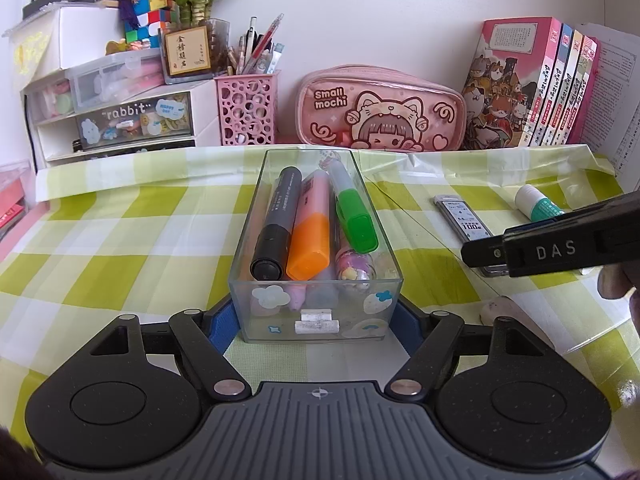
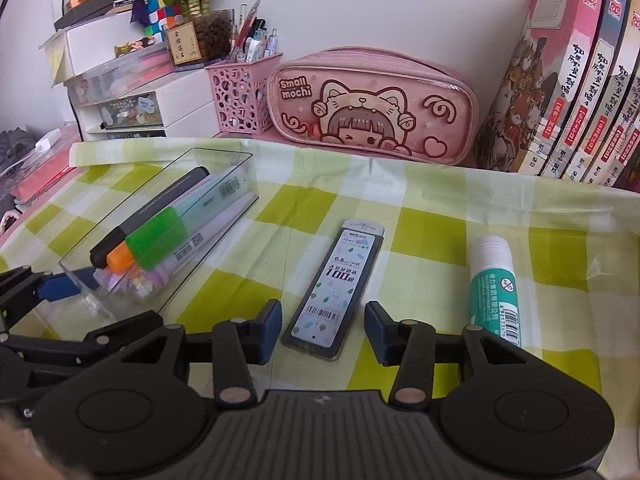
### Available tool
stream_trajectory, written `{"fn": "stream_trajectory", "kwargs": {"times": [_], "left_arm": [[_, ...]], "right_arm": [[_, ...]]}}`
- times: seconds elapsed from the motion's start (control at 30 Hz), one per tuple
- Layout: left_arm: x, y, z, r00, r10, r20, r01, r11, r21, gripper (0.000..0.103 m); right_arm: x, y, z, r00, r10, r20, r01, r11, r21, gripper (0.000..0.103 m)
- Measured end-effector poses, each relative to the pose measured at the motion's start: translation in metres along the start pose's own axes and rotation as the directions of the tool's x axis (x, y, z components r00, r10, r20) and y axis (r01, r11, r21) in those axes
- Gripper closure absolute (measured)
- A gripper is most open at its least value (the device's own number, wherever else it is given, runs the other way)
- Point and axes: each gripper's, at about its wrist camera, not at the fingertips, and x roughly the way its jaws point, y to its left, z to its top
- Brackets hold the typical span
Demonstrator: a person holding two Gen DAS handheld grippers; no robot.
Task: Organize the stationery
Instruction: 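Grasp the pencil-lead case with the right gripper, then carry the pencil-lead case into the clear box and release it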
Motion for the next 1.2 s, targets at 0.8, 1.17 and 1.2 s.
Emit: {"fn": "stream_trajectory", "kwargs": {"times": [0.8, 1.17, 1.2], "left_arm": [[-0.001, -0.001, 0.0, 1.0, -0.005, 0.003, 0.005, 1.0, -0.009, 0.03], [-0.001, 0.0, 0.001, 1.0, -0.01, 0.001, 0.01, 1.0, -0.005, 0.028], [0.0, 0.0, 0.001, 1.0, -0.012, 0.0, 0.012, 1.0, -0.004, 0.028]], "right_arm": [[0.013, -0.014, 0.018, 0.998, 0.063, -0.028, -0.053, 0.962, 0.269, 0.078], [0.014, -0.012, 0.016, 0.999, 0.05, 0.009, -0.05, 0.965, 0.258, 0.048], [0.016, -0.007, 0.017, 0.999, 0.041, 0.012, -0.043, 0.973, 0.227, 0.048]]}}
